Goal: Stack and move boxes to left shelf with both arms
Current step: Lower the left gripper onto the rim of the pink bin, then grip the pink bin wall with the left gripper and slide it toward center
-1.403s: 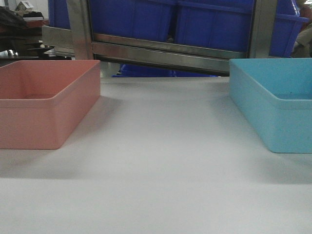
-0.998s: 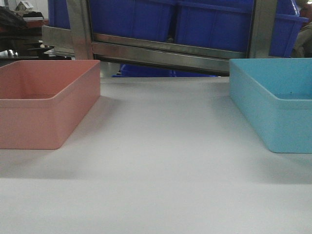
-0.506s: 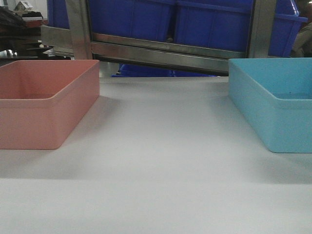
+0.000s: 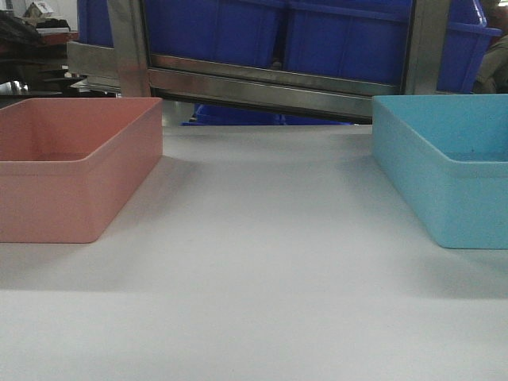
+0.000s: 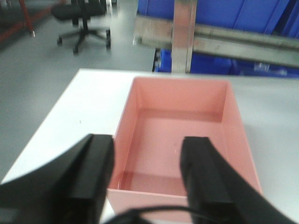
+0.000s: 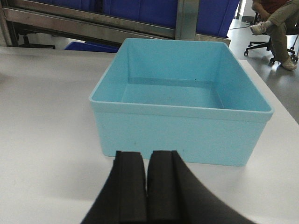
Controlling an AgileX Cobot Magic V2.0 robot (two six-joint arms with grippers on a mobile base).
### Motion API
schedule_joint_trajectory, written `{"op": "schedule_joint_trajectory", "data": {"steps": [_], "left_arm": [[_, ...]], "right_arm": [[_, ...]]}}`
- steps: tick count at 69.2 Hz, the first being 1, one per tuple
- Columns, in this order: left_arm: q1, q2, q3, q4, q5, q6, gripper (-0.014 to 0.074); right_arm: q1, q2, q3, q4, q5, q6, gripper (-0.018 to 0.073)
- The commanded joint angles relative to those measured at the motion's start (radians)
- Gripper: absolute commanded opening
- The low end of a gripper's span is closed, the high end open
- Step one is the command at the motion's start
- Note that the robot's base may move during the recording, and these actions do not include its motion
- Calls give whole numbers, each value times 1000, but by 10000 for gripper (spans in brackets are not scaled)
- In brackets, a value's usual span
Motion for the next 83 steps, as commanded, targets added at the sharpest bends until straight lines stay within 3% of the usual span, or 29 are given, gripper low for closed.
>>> {"op": "schedule_joint_trajectory", "data": {"steps": [1,12,27,35,53,70,76,83], "left_arm": [[-7,126,-151,-8,42,-4,390],[37,407,-471,-24,329,0,433],[139,814,-952,-183,671,196,434],[161,1009,-1132,-191,789,232,433],[165,1270,-1219,-175,800,260,430],[173,1363,-1219,-173,772,260,424],[173,1364,-1219,-171,757,260,358],[173,1367,-1219,-166,758,260,218]], "right_arm": [[-6,-21,-21,-8,-85,-11,55],[-6,-21,-21,-8,-85,-11,55],[-6,-21,-21,-8,-85,-11,55],[-6,-21,-21,-8,-85,-11,55],[-6,-21,-21,-8,-99,-11,55],[-6,-21,-21,-8,-99,-11,55],[-6,-21,-21,-8,-99,-11,55],[-6,-21,-21,-8,-99,-11,55]]}}
